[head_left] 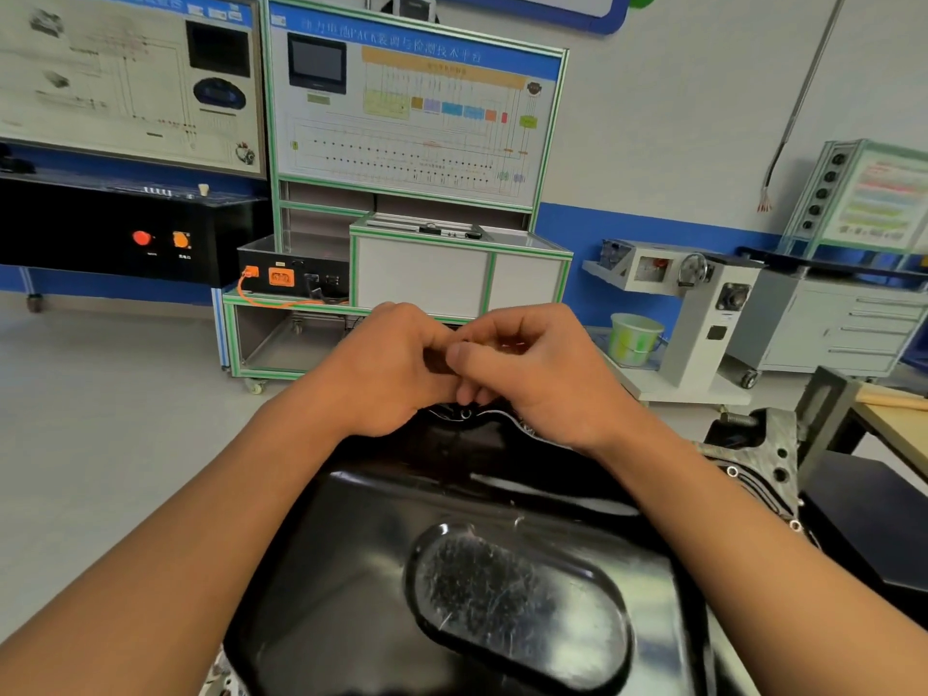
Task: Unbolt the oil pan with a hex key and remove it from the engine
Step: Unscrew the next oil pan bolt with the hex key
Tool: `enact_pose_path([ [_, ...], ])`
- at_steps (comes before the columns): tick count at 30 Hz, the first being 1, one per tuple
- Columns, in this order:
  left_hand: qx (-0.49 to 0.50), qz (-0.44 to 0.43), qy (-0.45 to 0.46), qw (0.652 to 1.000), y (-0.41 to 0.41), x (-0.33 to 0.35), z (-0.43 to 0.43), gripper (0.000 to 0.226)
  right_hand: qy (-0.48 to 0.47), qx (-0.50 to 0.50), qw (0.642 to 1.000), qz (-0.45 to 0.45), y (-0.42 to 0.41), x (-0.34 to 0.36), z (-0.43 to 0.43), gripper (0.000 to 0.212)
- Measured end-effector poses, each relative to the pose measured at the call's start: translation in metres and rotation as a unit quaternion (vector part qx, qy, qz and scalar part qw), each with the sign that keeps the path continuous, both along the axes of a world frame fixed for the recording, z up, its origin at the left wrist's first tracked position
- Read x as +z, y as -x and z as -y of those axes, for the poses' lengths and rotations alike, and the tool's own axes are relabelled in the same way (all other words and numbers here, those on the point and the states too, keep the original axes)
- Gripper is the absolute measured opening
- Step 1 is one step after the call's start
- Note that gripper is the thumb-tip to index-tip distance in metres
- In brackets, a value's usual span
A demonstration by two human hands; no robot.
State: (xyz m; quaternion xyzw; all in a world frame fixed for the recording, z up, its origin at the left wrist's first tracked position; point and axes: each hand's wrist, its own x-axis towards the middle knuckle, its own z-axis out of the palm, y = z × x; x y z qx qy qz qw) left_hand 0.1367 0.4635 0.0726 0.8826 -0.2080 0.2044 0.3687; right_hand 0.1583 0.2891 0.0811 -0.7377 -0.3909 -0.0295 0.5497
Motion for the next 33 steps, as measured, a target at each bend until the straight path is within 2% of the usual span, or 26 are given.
enact_pose_path([
  [3,-0.002,-0.006,0.018,1.0,0.0,0.0,0.0,0.007,-0.02,0.025,0.999,0.019,-0.002,-0.002,0.007,0.023],
  [5,-0.015,-0.007,0.019,1.0,0.003,0.0,0.001,0.009,-0.001,0.026,0.999,0.025,-0.002,-0.001,0.007,0.04],
  [7,-0.032,-0.014,0.021,0.999,0.004,0.001,0.002,0.014,0.008,0.024,1.0,-0.007,-0.003,0.001,0.004,0.053],
  [10,-0.034,-0.022,0.012,0.999,0.006,0.0,0.004,0.017,0.017,0.008,0.997,-0.08,-0.006,0.007,-0.006,0.061],
  [15,-0.035,-0.019,-0.002,0.999,0.007,0.002,0.008,0.018,0.066,-0.013,0.994,-0.086,-0.003,0.007,-0.008,0.055],
  [17,-0.029,-0.015,-0.023,0.999,0.007,0.003,0.009,0.026,0.074,-0.02,0.995,-0.065,-0.001,0.007,-0.008,0.05],
  [18,-0.016,-0.015,-0.024,0.999,0.007,0.004,0.008,0.03,0.071,-0.025,0.996,-0.052,0.0,0.006,-0.009,0.048],
  [20,0.008,-0.009,-0.021,1.0,0.005,0.005,0.005,0.025,0.043,-0.03,0.999,-0.013,0.0,0.003,-0.008,0.043],
  [23,0.012,0.003,-0.008,1.0,0.005,0.005,0.004,0.035,-0.007,-0.035,0.996,0.081,0.003,0.001,-0.004,0.011],
  [24,0.013,0.002,-0.003,1.0,0.005,0.005,0.004,0.036,-0.018,-0.034,0.994,0.104,0.003,0.0,-0.003,0.012],
  [26,0.018,-0.003,0.004,1.0,0.004,0.004,0.006,0.034,-0.017,-0.048,0.989,0.141,0.001,-0.001,0.0,0.017],
  [29,0.028,-0.011,0.009,0.999,0.005,0.002,0.008,0.022,0.003,-0.084,0.975,0.207,-0.003,0.0,0.003,0.011],
  [31,0.028,-0.021,0.017,0.999,0.004,0.0,0.007,0.01,-0.006,-0.072,0.974,0.214,-0.005,-0.001,0.005,0.006],
  [33,0.011,-0.031,0.04,0.999,0.005,-0.001,0.005,0.008,-0.002,-0.057,0.974,0.221,-0.006,-0.002,0.005,0.007],
])
